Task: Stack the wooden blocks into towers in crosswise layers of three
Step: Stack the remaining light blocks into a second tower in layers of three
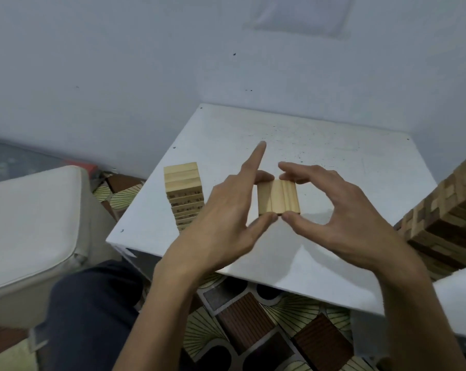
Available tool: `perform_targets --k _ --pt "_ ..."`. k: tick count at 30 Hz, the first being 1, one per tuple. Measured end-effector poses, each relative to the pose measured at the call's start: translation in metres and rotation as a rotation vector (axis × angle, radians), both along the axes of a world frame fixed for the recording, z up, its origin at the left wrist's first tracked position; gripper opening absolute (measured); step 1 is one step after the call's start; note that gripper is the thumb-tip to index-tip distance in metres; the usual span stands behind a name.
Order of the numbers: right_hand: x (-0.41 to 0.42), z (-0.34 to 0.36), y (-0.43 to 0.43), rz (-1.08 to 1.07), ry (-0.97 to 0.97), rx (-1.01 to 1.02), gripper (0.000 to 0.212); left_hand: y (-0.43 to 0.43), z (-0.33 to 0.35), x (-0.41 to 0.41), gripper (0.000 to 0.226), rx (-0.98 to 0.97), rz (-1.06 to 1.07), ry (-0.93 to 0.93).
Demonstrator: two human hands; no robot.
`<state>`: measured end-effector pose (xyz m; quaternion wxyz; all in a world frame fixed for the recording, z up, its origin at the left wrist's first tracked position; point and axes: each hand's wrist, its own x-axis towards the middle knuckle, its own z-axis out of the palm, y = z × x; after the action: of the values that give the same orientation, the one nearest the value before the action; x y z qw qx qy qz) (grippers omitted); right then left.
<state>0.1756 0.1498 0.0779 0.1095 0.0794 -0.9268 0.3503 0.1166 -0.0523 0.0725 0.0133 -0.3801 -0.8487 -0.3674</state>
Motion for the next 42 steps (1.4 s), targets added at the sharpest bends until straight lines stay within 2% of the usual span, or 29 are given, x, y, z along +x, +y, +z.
perform_targets --k 7,14,26,33,42 --pt "-0.042 0.032 -0.037 0.157 0.002 -0.045 0.065 -0.050 0.029 -0.016 0.092 -0.022 0.150 0.068" --pt "-0.092 0.027 -0.081 0.273 -0.054 -0.027 0.066 -0.099 0.027 -0.046 0.093 -0.032 0.276 -0.049" --pt "-0.111 0.008 -0.087 0.278 -0.137 -0.035 0.066 -0.108 0.003 -0.063 0.091 -0.026 0.301 -0.132" --pt "-0.112 0.005 -0.088 0.312 -0.139 -0.051 0.069 -0.108 0.005 -0.061 0.103 0.035 0.284 -0.206" --pt "-0.113 0.001 -0.083 0.338 -0.164 -0.081 0.070 -0.110 -0.002 -0.064 0.102 0.068 0.283 -0.200"
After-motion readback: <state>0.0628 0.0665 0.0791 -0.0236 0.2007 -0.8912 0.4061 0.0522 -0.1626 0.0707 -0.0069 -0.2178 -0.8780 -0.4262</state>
